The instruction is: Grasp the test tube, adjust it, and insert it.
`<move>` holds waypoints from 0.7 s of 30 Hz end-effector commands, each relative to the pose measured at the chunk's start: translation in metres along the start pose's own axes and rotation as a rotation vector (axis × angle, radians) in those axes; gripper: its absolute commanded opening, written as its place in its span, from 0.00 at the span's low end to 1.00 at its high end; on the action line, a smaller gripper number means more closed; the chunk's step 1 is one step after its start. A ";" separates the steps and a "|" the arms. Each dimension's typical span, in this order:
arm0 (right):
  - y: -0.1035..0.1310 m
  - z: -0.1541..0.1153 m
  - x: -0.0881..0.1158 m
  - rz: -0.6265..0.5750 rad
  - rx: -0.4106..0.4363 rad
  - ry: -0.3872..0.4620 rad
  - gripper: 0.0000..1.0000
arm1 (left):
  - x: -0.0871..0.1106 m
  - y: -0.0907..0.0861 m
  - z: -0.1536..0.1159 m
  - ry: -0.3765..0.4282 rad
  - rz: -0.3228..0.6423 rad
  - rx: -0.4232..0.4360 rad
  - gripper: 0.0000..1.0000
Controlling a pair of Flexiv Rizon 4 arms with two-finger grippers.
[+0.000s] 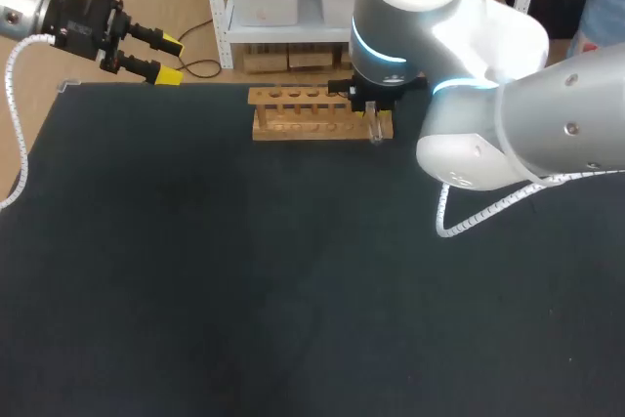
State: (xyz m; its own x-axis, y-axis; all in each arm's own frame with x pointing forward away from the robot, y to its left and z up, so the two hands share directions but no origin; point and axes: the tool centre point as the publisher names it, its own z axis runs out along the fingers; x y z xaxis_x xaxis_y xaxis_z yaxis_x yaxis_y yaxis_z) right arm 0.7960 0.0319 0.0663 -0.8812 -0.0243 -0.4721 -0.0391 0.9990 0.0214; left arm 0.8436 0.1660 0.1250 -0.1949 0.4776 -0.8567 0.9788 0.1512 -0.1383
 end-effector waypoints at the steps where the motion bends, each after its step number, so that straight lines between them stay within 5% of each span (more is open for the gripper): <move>1: 0.002 0.004 -0.002 0.000 0.001 0.005 0.00 | 0.001 0.000 0.000 -0.001 0.003 -0.001 1.00; 21: 0.008 0.021 -0.009 -0.006 -0.007 0.004 0.00 | 0.001 0.000 0.000 -0.001 0.003 -0.001 1.00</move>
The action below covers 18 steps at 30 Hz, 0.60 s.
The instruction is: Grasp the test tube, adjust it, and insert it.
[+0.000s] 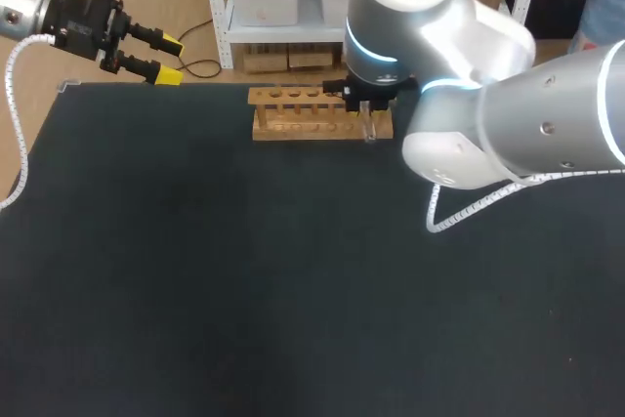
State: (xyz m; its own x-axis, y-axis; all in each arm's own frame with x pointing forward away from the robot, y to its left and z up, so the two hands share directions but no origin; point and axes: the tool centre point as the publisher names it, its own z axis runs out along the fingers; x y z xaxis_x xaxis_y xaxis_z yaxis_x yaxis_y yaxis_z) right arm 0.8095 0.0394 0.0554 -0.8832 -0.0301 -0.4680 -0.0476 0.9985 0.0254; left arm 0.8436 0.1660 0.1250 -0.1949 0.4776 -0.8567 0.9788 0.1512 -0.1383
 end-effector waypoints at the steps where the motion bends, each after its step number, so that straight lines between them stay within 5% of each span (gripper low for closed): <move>1: 0.001 0.005 -0.002 0.000 0.000 -0.001 0.00 | 0.001 0.000 0.000 -0.001 0.003 -0.001 1.00; 18: 0.003 0.016 0.001 0.001 -0.016 0.020 0.00 | 0.001 0.000 0.000 -0.001 0.003 -0.001 1.00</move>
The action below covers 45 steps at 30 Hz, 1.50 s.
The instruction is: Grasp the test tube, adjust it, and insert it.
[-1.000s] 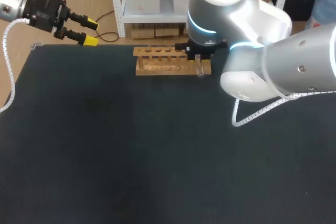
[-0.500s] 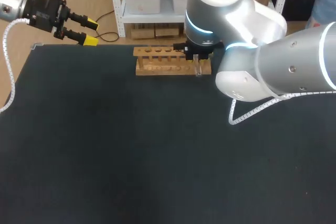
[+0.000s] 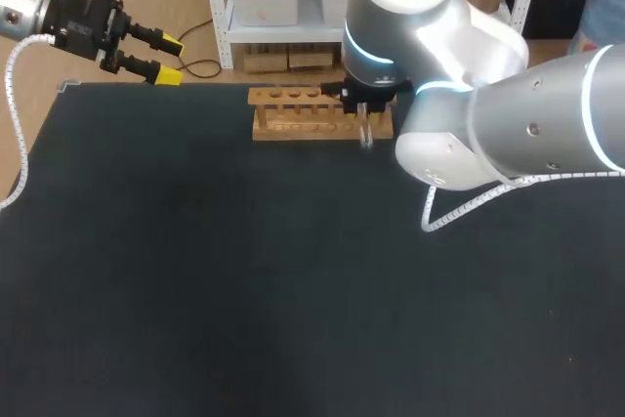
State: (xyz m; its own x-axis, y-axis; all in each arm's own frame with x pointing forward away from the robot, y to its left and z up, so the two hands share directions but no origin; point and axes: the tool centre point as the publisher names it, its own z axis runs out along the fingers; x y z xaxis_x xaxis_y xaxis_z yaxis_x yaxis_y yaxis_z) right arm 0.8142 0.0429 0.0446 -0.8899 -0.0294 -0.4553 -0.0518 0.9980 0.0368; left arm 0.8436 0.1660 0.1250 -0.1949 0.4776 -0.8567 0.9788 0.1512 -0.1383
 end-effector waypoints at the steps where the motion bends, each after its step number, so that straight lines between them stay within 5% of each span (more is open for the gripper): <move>1: 0.001 0.005 0.001 0.000 -0.007 0.010 0.00 | 0.001 0.000 0.000 -0.001 0.003 -0.001 1.00; 24: 0.002 0.013 0.011 0.010 -0.032 0.047 0.00 | 0.001 0.000 0.000 -0.001 0.003 -0.001 1.00; 45: -0.008 -0.051 0.017 0.048 0.025 -0.003 0.00 | 0.001 0.000 0.000 -0.001 0.003 -0.001 1.00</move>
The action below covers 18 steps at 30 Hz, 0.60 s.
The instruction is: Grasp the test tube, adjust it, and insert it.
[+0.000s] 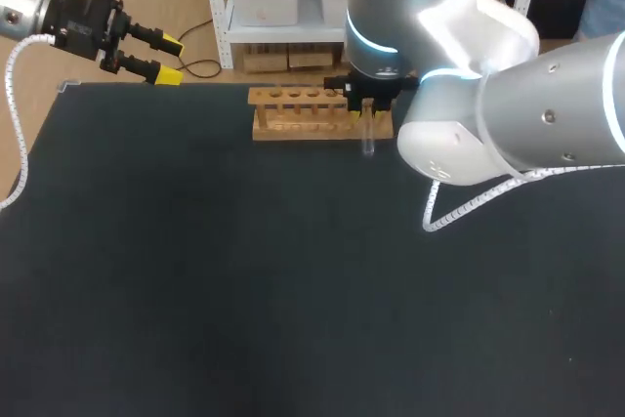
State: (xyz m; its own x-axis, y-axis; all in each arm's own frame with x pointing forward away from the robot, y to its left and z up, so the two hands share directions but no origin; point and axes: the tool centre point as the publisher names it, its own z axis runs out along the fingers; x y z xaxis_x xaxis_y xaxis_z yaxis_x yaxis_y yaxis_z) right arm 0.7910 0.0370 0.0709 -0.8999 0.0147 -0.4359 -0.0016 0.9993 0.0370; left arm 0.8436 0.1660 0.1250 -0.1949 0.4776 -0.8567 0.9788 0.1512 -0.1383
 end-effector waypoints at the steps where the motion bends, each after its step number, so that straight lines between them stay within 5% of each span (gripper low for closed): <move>1: -0.005 -0.020 0.009 0.007 0.001 -0.031 0.00 | 0.001 0.000 0.000 -0.001 0.003 -0.001 1.00; 18: -0.015 -0.056 0.019 0.013 0.010 -0.079 0.00 | 0.001 0.000 0.000 -0.001 0.003 -0.001 1.00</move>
State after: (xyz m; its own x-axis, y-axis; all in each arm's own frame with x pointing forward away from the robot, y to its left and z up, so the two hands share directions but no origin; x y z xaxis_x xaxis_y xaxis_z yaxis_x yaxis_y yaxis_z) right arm 0.7563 0.0249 0.1122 -0.8753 0.0278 -0.4828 0.0166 0.9995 0.0275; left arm 0.8436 0.1660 0.1250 -0.1949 0.4776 -0.8567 0.9788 0.1512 -0.1384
